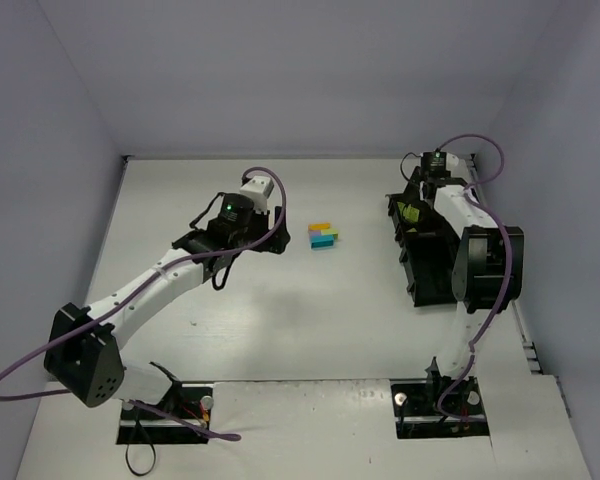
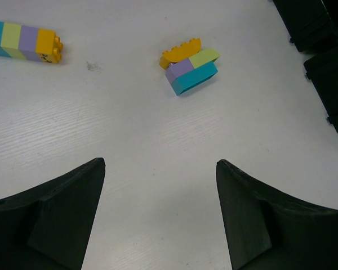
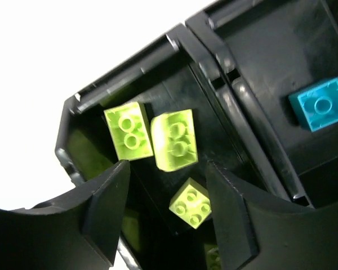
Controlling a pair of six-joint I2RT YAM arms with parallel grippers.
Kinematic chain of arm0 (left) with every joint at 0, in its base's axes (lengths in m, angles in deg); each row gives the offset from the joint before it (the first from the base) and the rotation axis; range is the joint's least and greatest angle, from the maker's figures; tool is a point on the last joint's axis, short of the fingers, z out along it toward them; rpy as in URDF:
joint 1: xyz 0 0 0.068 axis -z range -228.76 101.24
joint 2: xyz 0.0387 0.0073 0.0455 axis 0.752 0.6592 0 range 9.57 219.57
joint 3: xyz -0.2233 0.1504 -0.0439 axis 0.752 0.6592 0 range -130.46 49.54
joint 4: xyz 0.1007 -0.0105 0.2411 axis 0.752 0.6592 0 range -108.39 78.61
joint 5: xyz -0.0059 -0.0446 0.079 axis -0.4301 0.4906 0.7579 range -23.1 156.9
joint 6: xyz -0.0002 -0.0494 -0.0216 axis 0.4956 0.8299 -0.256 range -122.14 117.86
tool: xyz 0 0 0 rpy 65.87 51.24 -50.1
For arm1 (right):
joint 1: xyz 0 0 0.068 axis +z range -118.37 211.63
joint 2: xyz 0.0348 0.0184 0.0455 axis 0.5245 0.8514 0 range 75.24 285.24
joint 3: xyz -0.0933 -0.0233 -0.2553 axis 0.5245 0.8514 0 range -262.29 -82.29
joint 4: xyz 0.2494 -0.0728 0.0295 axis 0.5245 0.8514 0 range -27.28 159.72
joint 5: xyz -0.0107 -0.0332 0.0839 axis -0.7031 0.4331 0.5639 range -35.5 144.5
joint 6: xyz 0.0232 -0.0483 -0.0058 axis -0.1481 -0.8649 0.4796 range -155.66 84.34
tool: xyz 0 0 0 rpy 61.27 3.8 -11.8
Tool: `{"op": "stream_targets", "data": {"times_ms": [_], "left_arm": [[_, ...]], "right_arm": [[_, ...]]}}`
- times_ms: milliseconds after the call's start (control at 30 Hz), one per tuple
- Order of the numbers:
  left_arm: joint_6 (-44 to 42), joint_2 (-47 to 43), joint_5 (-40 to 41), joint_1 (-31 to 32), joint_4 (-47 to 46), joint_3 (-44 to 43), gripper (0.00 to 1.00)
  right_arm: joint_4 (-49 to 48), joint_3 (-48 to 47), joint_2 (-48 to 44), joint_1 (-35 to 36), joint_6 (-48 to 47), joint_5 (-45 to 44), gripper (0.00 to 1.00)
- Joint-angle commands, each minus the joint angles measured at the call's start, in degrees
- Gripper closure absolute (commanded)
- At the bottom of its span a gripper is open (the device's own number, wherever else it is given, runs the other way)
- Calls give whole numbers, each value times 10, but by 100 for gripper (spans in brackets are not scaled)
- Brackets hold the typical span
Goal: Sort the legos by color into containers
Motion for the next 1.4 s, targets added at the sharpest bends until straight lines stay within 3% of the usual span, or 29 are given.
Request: {"op": "stream_targets", "data": {"times_ms": [0, 333, 733, 1133, 1367], "left_arm": [[18, 23, -6, -2, -15, -46, 27], [93, 139, -10, 2, -6, -141, 27], [165, 293, 70, 36, 58, -285, 22], [164, 436, 108, 62, 90, -409, 21], [163, 451, 112, 72, 86, -407, 22]], "right_arm": [[-16, -25, -38, 2, 1, -18, 46], [-17, 13, -197, 7, -7, 30, 45], [-16, 129, -359, 11, 12, 111, 38], [-14, 190, -390, 11, 12, 150, 37], [-14, 203, -379, 10, 14, 174, 37]]}}
